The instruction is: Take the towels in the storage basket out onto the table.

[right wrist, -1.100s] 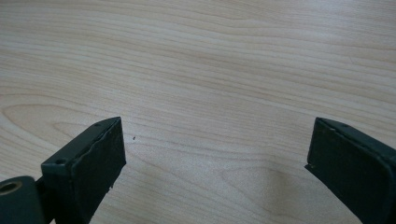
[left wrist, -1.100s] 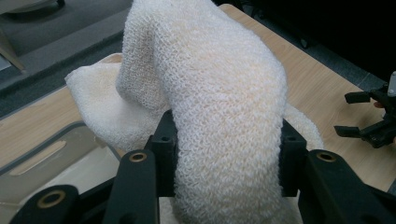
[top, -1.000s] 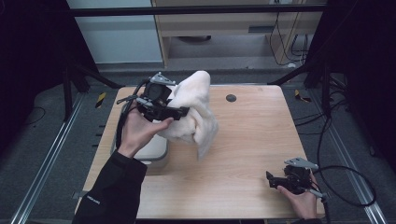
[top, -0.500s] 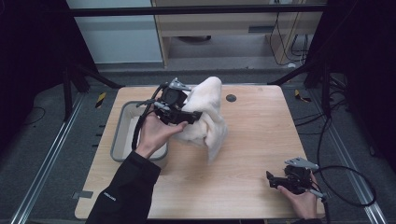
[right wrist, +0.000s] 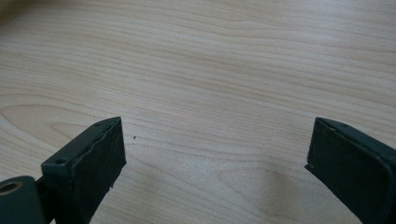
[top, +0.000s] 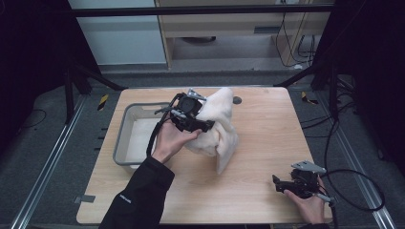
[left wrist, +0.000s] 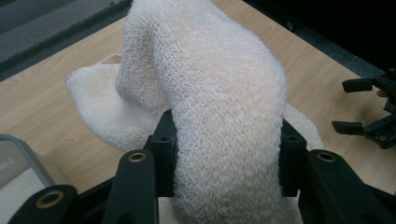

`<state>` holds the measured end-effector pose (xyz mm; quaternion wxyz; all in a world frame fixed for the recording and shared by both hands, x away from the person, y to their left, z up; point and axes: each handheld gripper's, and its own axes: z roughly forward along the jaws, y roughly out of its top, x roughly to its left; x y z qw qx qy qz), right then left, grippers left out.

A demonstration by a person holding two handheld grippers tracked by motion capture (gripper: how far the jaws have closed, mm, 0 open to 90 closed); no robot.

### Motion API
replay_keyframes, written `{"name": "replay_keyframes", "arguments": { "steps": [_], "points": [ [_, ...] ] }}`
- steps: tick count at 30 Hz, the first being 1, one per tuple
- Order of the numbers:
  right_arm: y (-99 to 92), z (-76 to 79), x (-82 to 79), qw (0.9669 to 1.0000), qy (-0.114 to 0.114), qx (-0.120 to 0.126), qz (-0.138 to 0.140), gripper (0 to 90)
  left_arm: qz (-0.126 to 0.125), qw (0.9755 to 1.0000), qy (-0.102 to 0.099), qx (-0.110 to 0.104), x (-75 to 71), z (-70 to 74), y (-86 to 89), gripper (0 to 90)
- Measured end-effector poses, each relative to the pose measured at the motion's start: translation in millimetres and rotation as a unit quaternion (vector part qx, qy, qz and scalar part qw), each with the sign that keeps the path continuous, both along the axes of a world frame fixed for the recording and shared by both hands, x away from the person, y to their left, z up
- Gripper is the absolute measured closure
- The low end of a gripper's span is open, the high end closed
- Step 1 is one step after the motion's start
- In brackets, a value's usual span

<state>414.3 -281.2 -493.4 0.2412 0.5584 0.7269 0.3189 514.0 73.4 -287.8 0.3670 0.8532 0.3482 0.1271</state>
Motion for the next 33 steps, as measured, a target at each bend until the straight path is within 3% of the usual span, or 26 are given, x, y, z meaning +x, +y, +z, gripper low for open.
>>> {"name": "replay_keyframes", "arguments": {
  "steps": [15, 26, 33],
  "points": [
    [-0.1, -0.4, -0.2, 1.0000, -0.002, -0.002, 0.001, 4.3, -0.011, 0.9997, 0.022, 0.007, 5.4, -30.0, -21.0, 53.9],
    [0.0, -0.4, -0.2, 1.0000, -0.001, -0.002, 0.000, 4.3, -0.013, 0.9993, 0.032, 0.010, 8.2, -46.2, -27.1, 53.2],
    [0.1, -0.8, -0.1, 1.0000, 0.000, -0.004, 0.001, 4.2, -0.015, 0.9988, 0.044, 0.015, 11.5, -64.2, -32.1, 52.6]
  ]
}}
